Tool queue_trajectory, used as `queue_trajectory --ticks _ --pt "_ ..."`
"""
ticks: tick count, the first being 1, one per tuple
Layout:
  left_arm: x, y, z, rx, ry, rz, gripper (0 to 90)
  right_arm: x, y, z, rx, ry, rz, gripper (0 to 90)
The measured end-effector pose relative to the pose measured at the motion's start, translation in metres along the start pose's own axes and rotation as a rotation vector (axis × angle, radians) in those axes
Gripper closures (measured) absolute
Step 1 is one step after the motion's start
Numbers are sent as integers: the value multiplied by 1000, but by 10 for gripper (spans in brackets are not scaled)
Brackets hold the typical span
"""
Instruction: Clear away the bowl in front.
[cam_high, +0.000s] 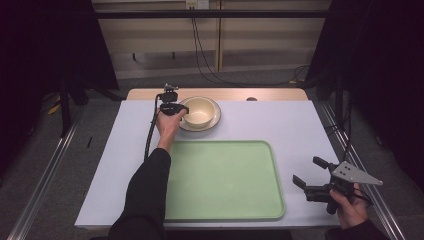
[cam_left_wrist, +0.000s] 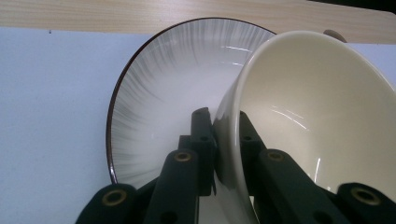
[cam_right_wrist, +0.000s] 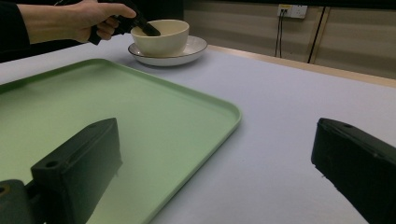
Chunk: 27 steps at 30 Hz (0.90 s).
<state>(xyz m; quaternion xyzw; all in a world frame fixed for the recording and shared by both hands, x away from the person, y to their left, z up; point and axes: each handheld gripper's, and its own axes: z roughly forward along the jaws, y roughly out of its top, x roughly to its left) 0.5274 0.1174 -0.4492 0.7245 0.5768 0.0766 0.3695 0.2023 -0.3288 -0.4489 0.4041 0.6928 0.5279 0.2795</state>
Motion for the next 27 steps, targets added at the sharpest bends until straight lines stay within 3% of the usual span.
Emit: queue_trajectory --ticks 12,27 --pt "2 -1 -8 -42 5 -22 824 -1 0 0 -1 0 -8 12" --pt "3 1 -17 -53 -8 -49 825 0 0 0 -12 -7 2 8"
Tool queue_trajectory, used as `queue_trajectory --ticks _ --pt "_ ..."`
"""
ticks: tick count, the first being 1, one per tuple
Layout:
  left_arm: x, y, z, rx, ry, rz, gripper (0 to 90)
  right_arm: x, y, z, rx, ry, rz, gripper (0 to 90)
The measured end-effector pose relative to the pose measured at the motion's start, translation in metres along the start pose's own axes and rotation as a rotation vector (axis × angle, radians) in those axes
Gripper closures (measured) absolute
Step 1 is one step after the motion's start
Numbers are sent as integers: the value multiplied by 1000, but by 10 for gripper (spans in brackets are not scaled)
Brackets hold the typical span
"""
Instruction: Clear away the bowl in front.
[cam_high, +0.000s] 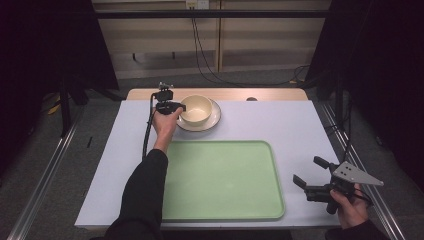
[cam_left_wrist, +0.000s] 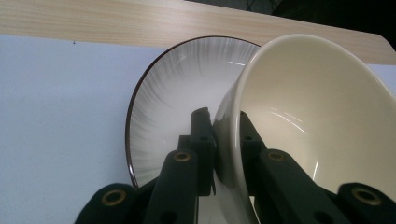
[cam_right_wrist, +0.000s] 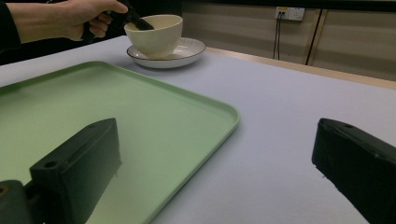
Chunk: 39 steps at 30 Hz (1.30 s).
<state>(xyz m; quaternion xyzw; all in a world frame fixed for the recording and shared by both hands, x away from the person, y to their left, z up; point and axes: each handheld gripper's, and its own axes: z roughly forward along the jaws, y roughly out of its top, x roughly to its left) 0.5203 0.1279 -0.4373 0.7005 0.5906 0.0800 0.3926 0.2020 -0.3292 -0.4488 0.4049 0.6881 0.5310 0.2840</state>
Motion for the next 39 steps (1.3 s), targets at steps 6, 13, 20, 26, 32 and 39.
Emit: queue_trajectory --ticks 6,13,20,26,32,39 --pt "0 2 -6 -6 -11 6 825 0 0 0 -4 1 -8 8" --pt "-1 6 -16 -12 -17 18 825 0 0 0 -4 0 -6 8" --pt "-2 6 -20 -15 -18 34 825 0 0 -1 -2 -2 -6 8" --pt "-5 7 -25 -25 -40 45 824 0 0 -1 -3 -1 -8 8" --pt "-8 8 -34 -28 -59 60 824 0 0 -1 -4 0 -11 8" --pt "-15 6 -42 -38 -76 70 824 0 0 -1 -3 -2 -10 8"
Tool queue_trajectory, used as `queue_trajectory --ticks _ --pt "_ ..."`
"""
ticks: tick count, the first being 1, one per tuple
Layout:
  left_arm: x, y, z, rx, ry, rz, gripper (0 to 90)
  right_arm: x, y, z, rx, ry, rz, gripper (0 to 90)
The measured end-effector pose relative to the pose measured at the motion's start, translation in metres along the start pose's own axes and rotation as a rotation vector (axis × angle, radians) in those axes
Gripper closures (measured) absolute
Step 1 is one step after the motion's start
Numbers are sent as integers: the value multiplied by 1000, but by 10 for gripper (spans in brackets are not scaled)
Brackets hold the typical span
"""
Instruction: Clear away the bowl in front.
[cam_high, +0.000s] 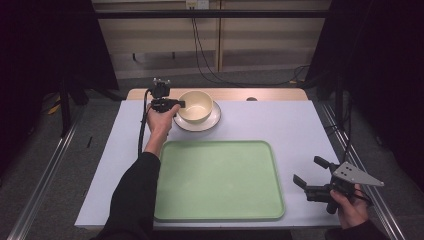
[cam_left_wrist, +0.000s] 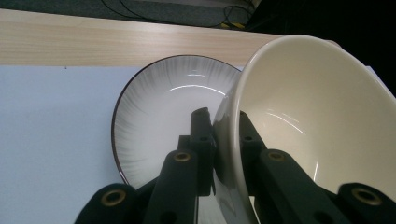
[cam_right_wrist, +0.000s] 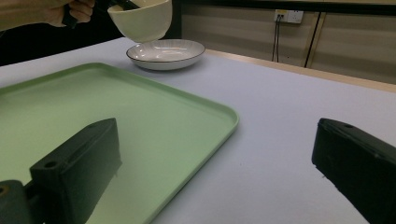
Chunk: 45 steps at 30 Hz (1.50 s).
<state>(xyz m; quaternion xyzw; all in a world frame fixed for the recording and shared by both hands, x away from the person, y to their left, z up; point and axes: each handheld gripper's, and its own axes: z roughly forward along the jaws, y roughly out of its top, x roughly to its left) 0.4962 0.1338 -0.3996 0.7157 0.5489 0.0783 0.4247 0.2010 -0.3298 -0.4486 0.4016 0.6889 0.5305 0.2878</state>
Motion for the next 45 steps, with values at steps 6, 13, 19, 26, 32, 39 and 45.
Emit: queue_trajectory --ticks 6,13,19,26,32,39,45 --pt "-6 1 -10 -8 -30 14 824 0 0 0 0 2 -4 8" --pt "-13 -4 -15 6 -57 35 824 -1 0 0 -3 0 -7 8" --pt "-20 -7 -17 7 -68 42 824 0 0 0 -5 -2 -6 8" --pt "-33 -11 -12 19 -101 65 823 -1 0 -1 -10 0 3 8" --pt "-41 -14 -10 32 -120 73 824 0 0 -1 -10 1 3 8" --pt "-52 -18 -10 42 -159 89 824 0 0 -1 -12 -3 1 8" --pt "-63 -24 -7 61 -188 110 824 0 0 -1 -12 1 3 8"
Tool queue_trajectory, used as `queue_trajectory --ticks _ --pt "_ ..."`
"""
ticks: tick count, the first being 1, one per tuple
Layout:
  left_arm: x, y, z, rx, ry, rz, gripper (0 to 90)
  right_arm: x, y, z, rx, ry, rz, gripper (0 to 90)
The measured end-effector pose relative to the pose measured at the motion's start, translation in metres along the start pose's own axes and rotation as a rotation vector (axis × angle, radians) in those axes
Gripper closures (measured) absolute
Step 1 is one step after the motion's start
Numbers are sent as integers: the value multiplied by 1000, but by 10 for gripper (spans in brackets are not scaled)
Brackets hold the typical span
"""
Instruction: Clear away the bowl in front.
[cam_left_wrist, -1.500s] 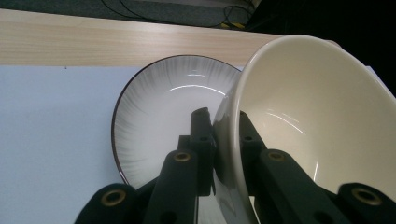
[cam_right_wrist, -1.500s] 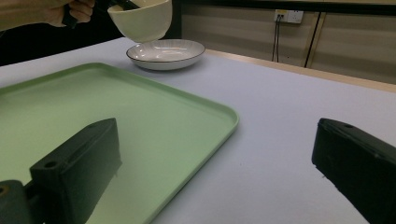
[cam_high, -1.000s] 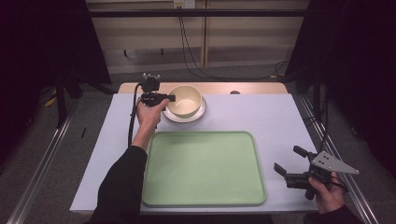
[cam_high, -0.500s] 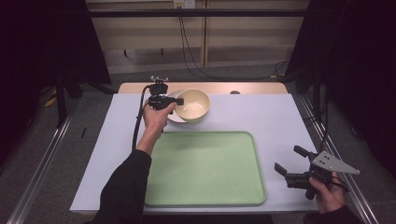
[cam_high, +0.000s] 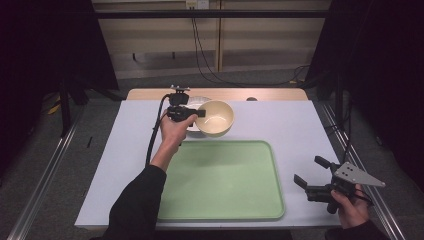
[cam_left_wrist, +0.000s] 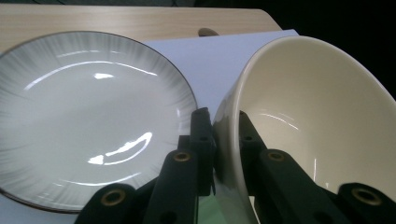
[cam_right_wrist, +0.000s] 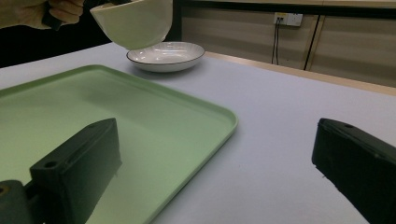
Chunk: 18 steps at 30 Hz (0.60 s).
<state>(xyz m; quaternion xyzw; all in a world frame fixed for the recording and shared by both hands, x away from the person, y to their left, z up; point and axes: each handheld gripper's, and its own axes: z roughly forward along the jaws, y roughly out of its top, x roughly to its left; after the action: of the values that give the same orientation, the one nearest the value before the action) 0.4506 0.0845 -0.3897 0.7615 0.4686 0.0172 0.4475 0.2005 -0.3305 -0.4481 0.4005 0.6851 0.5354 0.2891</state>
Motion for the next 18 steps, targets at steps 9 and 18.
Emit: queue_trajectory --ticks 9,18 --pt "-16 -6 9 23 -40 25 823 0 0 0 0 2 -1 8" --pt "-26 -10 17 38 -48 56 823 0 0 0 -1 3 -1 8"
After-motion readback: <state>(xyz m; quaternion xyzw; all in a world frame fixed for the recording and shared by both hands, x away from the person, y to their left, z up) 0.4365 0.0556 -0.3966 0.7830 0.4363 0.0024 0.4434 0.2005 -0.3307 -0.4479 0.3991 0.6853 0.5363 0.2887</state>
